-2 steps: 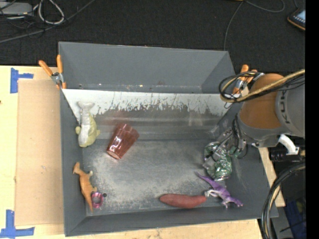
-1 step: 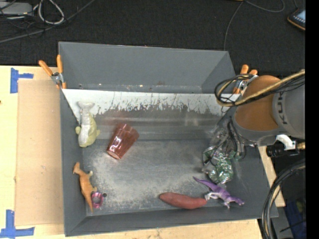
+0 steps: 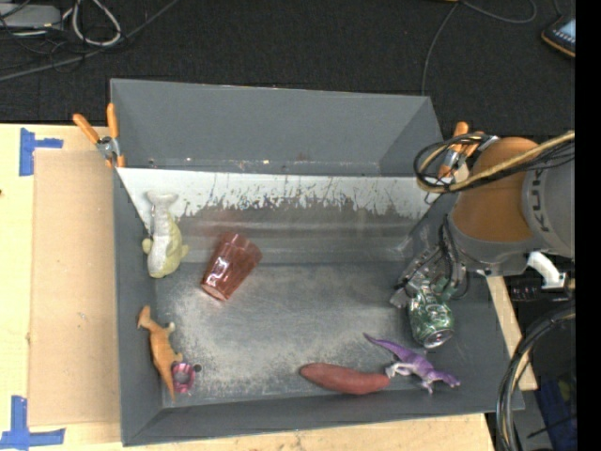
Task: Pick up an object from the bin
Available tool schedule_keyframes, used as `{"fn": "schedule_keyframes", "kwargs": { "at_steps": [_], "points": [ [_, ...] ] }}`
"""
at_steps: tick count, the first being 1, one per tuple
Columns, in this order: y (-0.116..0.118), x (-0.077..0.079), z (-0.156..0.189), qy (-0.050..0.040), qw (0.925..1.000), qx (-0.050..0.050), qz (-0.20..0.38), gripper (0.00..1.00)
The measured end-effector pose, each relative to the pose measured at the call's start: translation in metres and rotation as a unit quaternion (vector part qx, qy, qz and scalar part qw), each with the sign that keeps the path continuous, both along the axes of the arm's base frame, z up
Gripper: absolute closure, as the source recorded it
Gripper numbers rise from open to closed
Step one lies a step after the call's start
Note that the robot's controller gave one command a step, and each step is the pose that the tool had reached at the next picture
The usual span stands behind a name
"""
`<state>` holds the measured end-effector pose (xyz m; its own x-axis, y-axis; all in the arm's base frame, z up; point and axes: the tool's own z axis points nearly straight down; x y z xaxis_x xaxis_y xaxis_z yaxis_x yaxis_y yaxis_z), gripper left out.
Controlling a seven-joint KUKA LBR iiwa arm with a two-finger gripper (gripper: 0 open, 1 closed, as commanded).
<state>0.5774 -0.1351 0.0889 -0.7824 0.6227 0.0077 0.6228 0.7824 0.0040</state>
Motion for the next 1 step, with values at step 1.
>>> {"fn": "schedule_keyframes", "kwargs": {
  "at_steps": [1],
  "points": [
    [0.0002, -0.0001, -0.0002, 0.0002, 1.0000, 0.000, 0.000, 1.00]
  ]
}}
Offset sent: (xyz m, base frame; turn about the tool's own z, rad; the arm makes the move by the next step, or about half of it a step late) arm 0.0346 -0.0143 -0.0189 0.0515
